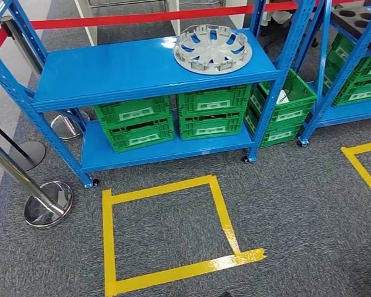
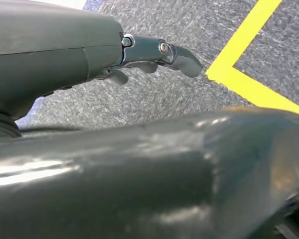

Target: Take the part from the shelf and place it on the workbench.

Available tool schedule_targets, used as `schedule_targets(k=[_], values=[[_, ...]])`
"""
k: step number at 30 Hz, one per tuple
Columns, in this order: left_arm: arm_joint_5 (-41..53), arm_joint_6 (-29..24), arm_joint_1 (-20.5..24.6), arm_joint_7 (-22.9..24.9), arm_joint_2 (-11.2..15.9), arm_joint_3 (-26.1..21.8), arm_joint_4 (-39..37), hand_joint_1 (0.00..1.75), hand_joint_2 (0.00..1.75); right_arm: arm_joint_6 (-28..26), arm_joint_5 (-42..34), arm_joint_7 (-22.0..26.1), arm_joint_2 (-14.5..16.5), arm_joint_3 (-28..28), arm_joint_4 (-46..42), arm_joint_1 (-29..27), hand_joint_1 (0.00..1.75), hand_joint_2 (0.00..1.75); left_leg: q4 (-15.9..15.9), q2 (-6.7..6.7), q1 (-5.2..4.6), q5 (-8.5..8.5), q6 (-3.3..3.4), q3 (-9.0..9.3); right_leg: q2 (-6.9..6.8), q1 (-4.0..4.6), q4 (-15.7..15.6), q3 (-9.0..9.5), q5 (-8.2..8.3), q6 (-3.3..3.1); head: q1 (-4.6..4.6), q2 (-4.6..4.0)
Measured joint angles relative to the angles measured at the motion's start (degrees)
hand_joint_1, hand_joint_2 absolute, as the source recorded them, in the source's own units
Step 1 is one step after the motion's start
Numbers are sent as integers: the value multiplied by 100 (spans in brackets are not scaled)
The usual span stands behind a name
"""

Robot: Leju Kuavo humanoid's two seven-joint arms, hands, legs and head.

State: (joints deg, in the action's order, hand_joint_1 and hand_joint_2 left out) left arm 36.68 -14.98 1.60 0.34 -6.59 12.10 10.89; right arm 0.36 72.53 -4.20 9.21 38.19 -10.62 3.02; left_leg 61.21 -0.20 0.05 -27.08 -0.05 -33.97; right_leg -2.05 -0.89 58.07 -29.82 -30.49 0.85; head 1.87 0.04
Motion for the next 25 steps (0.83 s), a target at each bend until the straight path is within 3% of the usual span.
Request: schedule_targets(k=[1, 5, 7, 9, 10, 11, 13, 15, 16, 19, 21, 24, 25], values=[[-8, 2, 0, -5, 1, -4, -1, 0, 0, -10, -21, 5, 1, 2, 0, 3, 0, 0, -162, 16, -14, 6, 25, 72, -6, 8, 2, -9, -5, 27, 4, 0], [-41, 8, -28, -14, -2, -29, -2, 0, 0, -24, -40, 34, 1, 9, -2, 16, 0, 0, -306, 11, 7, -13, 120, 127, 33, 11, 40, -34, -70, 153, 15, 0], [-48, 10, -13, -19, -9, -45, -2, 0, 0, -27, -47, 44, -1, 10, -2, 16, 0, 0, -355, 5, 30, -13, 193, 159, 126, 7, 522, -288, -321, 192, 44, 0], [-49, 22, -7, -23, -16, -60, -3, 0, 0, -27, -55, 51, -1, 10, -2, 6, 0, 0, -356, -1, 21, -44, 236, 168, 175, 6, 1300, -727, -592, 217, 58, 0], [-49, 28, -12, -24, -19, -64, -3, 0, 0, -27, -56, 51, -1, 10, -2, -4, 0, 0, -354, -7, 15, -59, 241, 183, 183, 6, 1545, -889, -613, 225, 56, 0], [-49, 31, -17, -24, -19, -68, -4, 0, 0, -28, -57, 51, -1, 11, -2, -14, 0, 0, -353, -17, 12, -75, 239, 205, 184, 6, 1575, -946, -522, 227, 56, 0], [-49, 32, -22, -25, -21, -71, -4, 0, 0, -33, -59, 51, -5, 13, -2, -22, 0, 0, -350, -42, 12, -122, 215, 280, 186, 6, 973, -715, -69, 208, 58, 0], [-48, 33, -16, -30, -24, -73, -4, 0, 0, -36, -65, 53, -11, 14, -2, -13, 0, 0, -334, -59, -6, -185, 163, 336, 200, 16, 258, -365, 192, 166, 56, 0], [-46, 36, -12, -34, -24, -73, -4, 0, 0, -32, -68, 57, -11, 14, -2, -7, 0, 0, -327, -63, -14, -208, 134, 345, 207, 23, 75, -261, 200, 138, 49, 0], [-34, 40, -6, -48, -22, -75, -4, 0, 0, -20, -76, 61, -11, 16, -2, -14, 0, 0, -315, -64, -10, -252, 51, 365, 209, 27, -9, -168, 122, 45, 31, 0], [-31, 39, -3, -53, -20, -76, -4, 0, 0, -17, -78, 60, -11, 20, -2, -18, 0, 0, -86, -52, 0, -370, -11, 283, 196, 5, -46, -96, 96, -19, 7, 0], [-31, 38, -8, -54, -19, -76, -4, 0, 0, -11, -77, 61, -11, 22, -2, -20, 0, 0, 1010, -38, 25, -756, -88, -310, 174, -4, -64, 40, -10, -71, -25, 0], [-31, 38, -12, -54, -19, -76, -4, 0, 0, -10, -77, 61, -11, 22, -2, -22, 0, 0, 1233, -38, 29, -823, -97, -440, 172, -4, -63, 63, -32, -72, -26, 0]])
